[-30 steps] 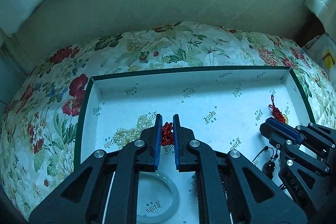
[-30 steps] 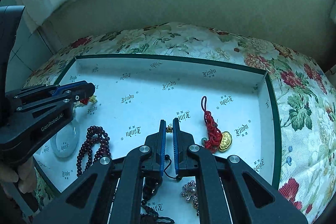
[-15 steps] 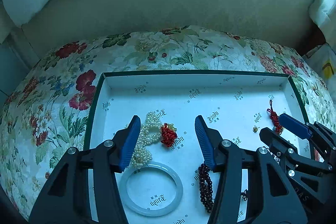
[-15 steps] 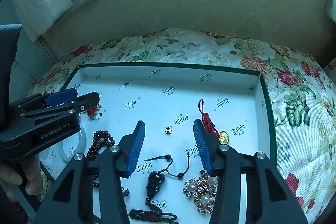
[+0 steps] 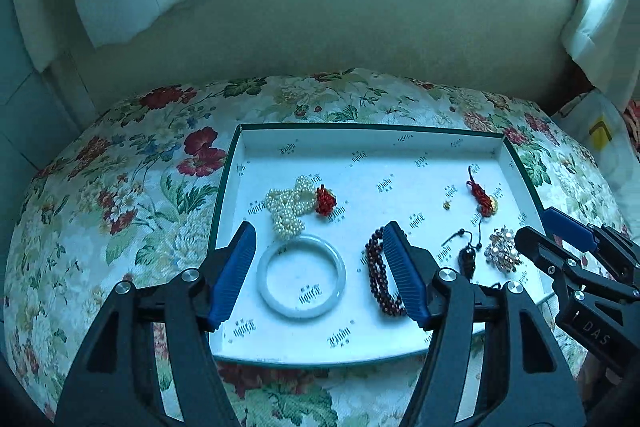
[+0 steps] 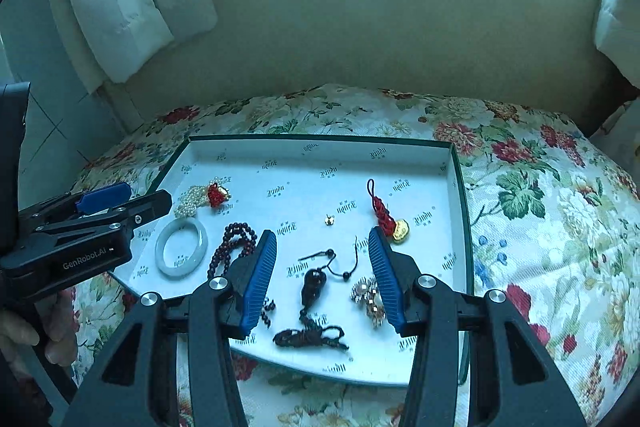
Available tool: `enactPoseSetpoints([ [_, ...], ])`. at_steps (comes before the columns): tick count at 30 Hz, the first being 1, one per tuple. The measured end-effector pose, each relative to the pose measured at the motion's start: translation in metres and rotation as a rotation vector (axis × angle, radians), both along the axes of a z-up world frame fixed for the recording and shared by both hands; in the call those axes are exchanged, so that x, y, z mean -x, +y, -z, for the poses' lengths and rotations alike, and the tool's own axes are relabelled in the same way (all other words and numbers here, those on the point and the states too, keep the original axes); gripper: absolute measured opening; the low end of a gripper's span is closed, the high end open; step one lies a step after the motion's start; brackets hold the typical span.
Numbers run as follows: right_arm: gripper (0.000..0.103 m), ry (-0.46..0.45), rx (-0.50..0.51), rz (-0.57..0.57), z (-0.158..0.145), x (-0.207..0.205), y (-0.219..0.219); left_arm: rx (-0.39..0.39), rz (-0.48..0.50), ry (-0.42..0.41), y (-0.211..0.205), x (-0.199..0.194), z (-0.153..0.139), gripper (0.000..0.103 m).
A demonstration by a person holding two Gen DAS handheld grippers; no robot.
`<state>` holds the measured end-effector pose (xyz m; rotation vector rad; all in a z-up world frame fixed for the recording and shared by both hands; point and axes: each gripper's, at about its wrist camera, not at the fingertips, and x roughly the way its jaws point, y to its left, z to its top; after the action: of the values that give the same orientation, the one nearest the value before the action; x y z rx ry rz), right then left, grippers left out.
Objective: Organize jewelry
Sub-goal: 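Withdraw the left tool from the tray toward the rhinestone hairpin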
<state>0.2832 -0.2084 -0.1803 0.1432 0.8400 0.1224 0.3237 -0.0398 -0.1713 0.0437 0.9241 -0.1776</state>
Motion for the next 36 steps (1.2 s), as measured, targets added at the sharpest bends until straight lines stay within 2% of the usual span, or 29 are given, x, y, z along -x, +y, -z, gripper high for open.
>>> enactPoseSetpoints([
  [6,0.048,0.017,0.007,0.024,0.005,0.046,-0.003,0.001,0.012,0.001,0.004,0.048,-0.001,0.065],
  [12,0.048,0.06,0.006,0.03,0.018,0.084,0.0,-0.002,0.012,0.039,0.007,0.084,0.011,0.065],
  [14,0.045,0.074,0.015,0.027,0.025,0.095,0.003,0.001,0.004,0.054,0.009,0.093,0.017,0.065],
  [16,0.036,0.093,0.021,0.014,0.032,0.103,0.007,0.003,-0.007,0.068,0.011,0.103,0.023,0.065],
  [18,0.035,0.113,0.021,0.004,0.04,0.11,0.01,0.001,-0.015,0.082,0.013,0.111,0.029,0.065],
  [23,0.028,0.144,0.025,-0.027,0.054,0.121,0.021,-0.005,-0.021,0.121,0.016,0.125,0.042,0.065],
  [36,0.018,0.156,0.028,-0.034,0.066,0.113,0.029,-0.007,-0.009,0.129,0.015,0.131,0.046,0.065],
])
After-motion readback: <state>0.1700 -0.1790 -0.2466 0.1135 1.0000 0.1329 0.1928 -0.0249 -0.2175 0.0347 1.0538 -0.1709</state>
